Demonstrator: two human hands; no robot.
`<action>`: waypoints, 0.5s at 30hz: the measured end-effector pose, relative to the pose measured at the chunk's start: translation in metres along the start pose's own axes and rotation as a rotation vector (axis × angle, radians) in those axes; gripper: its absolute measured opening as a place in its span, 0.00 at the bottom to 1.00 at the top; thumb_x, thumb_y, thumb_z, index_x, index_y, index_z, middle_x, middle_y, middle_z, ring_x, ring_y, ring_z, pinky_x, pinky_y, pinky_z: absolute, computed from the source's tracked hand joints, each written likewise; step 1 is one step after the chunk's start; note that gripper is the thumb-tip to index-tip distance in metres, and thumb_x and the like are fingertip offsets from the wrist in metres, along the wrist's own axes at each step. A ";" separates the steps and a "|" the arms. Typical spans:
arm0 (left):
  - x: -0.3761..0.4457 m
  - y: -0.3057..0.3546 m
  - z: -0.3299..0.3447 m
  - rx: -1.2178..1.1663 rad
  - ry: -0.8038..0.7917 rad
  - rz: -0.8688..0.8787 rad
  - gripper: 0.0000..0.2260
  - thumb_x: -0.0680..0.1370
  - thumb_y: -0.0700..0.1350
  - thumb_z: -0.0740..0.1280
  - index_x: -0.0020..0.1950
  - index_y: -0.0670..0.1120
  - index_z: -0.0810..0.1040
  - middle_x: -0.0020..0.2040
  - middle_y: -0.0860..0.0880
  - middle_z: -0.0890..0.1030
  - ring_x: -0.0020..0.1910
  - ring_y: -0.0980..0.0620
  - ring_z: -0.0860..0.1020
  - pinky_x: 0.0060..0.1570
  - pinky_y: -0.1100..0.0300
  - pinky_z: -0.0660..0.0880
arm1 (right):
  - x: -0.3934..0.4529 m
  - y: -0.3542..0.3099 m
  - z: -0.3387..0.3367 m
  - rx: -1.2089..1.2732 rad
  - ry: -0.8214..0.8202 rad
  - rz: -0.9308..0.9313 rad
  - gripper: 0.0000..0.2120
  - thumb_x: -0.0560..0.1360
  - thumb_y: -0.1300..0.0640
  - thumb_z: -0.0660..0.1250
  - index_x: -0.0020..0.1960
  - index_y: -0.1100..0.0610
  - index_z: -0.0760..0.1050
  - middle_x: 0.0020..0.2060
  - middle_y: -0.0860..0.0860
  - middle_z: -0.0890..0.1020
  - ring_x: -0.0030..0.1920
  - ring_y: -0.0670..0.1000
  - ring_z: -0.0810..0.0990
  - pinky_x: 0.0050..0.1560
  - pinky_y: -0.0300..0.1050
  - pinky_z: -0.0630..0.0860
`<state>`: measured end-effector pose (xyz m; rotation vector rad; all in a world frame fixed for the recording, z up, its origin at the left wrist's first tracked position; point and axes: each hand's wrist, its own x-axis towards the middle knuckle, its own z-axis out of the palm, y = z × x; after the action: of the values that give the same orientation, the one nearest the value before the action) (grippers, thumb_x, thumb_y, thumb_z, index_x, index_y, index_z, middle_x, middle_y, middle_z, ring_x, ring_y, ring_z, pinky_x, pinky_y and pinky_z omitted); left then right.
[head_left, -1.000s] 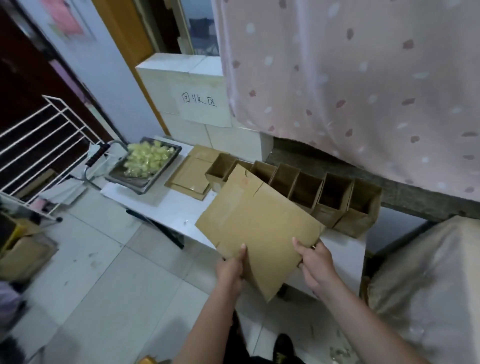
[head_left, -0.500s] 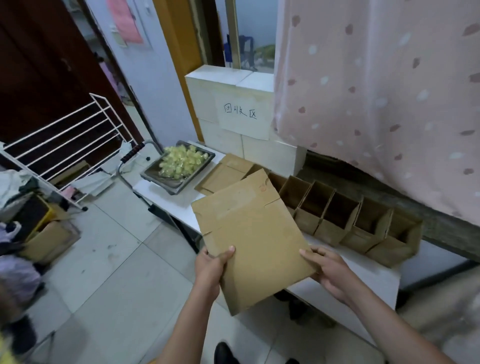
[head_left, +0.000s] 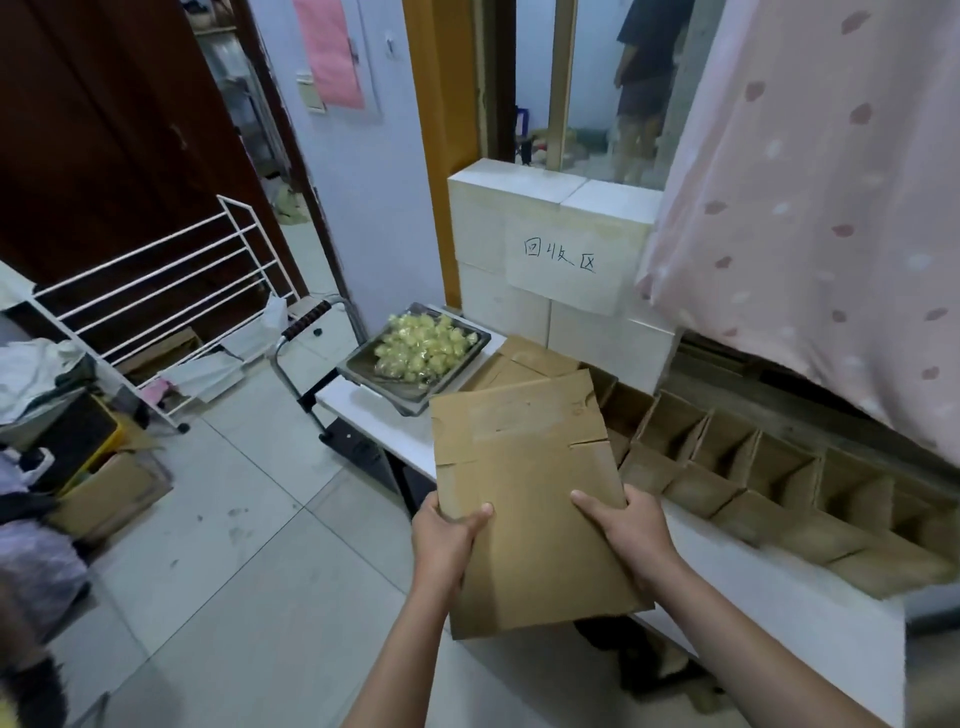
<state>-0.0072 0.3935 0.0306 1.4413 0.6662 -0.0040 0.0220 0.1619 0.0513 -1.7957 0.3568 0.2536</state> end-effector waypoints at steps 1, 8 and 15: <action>0.007 -0.001 -0.008 -0.003 0.001 -0.012 0.18 0.68 0.42 0.81 0.54 0.51 0.79 0.47 0.52 0.86 0.44 0.51 0.85 0.48 0.49 0.83 | 0.000 0.000 0.011 -0.003 0.014 0.007 0.16 0.69 0.43 0.77 0.51 0.49 0.79 0.46 0.46 0.85 0.44 0.48 0.84 0.37 0.43 0.79; 0.039 0.006 -0.052 0.013 -0.015 -0.057 0.19 0.68 0.43 0.81 0.55 0.51 0.79 0.49 0.51 0.86 0.49 0.48 0.84 0.52 0.46 0.82 | 0.004 -0.004 0.063 -0.011 0.051 0.044 0.16 0.68 0.44 0.78 0.49 0.52 0.81 0.43 0.47 0.86 0.43 0.49 0.85 0.43 0.49 0.83; 0.083 0.020 -0.065 0.044 -0.009 -0.068 0.19 0.68 0.46 0.81 0.54 0.53 0.78 0.50 0.53 0.85 0.49 0.51 0.83 0.51 0.50 0.81 | 0.034 -0.030 0.095 -0.049 0.048 0.047 0.15 0.70 0.45 0.78 0.50 0.52 0.79 0.45 0.47 0.85 0.45 0.49 0.84 0.39 0.44 0.79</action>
<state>0.0411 0.4878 0.0146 1.4595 0.7111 -0.0780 0.0658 0.2573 0.0425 -1.8459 0.4305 0.2546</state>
